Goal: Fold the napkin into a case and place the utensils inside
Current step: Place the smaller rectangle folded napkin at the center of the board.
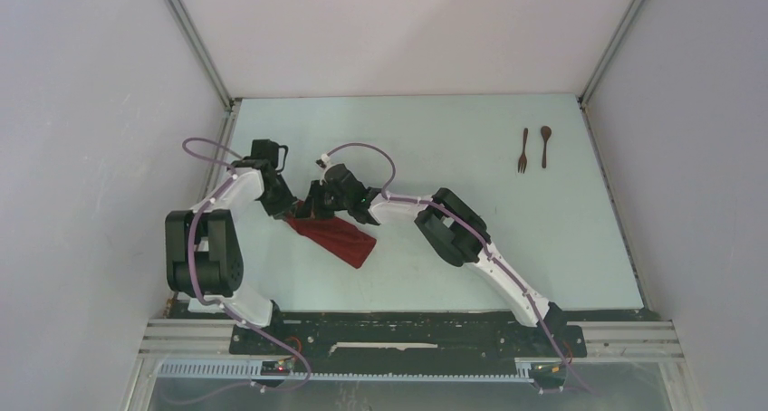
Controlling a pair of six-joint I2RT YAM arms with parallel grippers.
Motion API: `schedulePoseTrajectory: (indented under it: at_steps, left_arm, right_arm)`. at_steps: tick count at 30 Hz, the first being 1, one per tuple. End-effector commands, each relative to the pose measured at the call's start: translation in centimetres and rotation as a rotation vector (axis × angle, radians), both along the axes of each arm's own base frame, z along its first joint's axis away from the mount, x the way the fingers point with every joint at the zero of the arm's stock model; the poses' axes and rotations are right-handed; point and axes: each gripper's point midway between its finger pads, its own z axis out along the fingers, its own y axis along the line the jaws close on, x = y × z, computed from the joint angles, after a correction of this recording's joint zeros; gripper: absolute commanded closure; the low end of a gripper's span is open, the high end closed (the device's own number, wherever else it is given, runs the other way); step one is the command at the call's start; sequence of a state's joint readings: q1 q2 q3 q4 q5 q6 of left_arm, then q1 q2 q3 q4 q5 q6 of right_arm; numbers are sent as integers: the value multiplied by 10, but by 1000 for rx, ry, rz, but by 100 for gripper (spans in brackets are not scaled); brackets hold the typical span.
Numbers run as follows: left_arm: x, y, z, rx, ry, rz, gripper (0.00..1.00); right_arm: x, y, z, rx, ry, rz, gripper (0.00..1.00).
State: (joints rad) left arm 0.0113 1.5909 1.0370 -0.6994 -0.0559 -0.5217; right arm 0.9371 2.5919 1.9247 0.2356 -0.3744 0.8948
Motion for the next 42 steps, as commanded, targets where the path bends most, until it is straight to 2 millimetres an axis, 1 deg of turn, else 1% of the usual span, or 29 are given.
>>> schedulePoseTrajectory:
  at_steps: [1,8,9,11,15,17,20,22,23,24,26,27,29,31,32,33,34,36,37,38,39,40,41,42]
  left_arm:
    - [11,8,5,49,-14,-8,76]
    - [15,8,6,53,-6,-22,78]
    - [15,0,5,54,-5,-49,79]
    - [15,-2,4,49,-3,-62,84]
    - [21,-6,11,37,-21,-89,100]
    - [25,-11,19,19,-45,-113,100]
    - [22,-14,29,6,-67,-125,100]
    - [20,-22,34,-35,-87,-129,100]
    - [19,-28,36,-72,-97,-135,100]
    - [18,-34,36,-108,-99,-134,100]
    - [14,-45,31,-175,-81,-131,100]
    - [13,-47,28,-198,-71,-124,100]
    - [13,-45,23,-202,-61,-115,100]
    - [12,-37,17,-171,-45,-103,100]
    - [12,-35,15,-161,-38,-107,100]
    - [13,-25,13,-156,-32,-81,100]
    - [13,-22,12,-156,-24,-75,100]
    - [13,-22,14,-152,-24,-87,100]
    - [13,-21,18,-139,-32,-93,100]
    - [11,-15,24,-99,-40,-89,99]
    - [9,-8,31,-44,-58,-87,95]
    - [7,1,37,22,-74,-81,87]
    - [4,8,41,61,-87,-72,76]
    - [0,10,41,74,-88,-68,68]
  right_arm:
    - [-24,-11,-24,-107,48,38,94]
    - [-23,-11,-21,-107,35,40,94]
    - [-22,-11,-19,-109,27,40,94]
    - [-22,-10,-17,-114,7,45,94]
    - [-23,-9,-15,-131,-41,64,93]
    - [-24,-7,-10,-127,-76,86,93]
    - [-25,-7,-6,-157,-138,101,92]
    - [-27,-7,-4,-177,-180,109,92]
    - [-27,-6,-3,-184,-194,108,93]
    - [-27,-6,-1,-180,-200,108,93]
    - [-23,-2,10,-141,-197,124,93]
    - [-20,0,19,-112,-194,141,94]
    - [-20,2,40,-13,-171,199,98]
    - [-17,0,60,90,-107,223,99]
    - [-14,-2,61,109,-54,213,99]
    - [-16,-2,61,132,-26,223,99]
    - [-21,1,61,148,-7,240,98]
    - [-28,5,49,115,6,248,97]
    - [-29,6,44,95,4,239,97]
    - [-29,6,37,77,9,227,97]
    - [-27,5,34,69,12,218,97]
    - [-25,4,31,65,18,213,97]
    - [-22,2,29,57,21,200,97]
    - [-18,0,27,49,19,184,97]
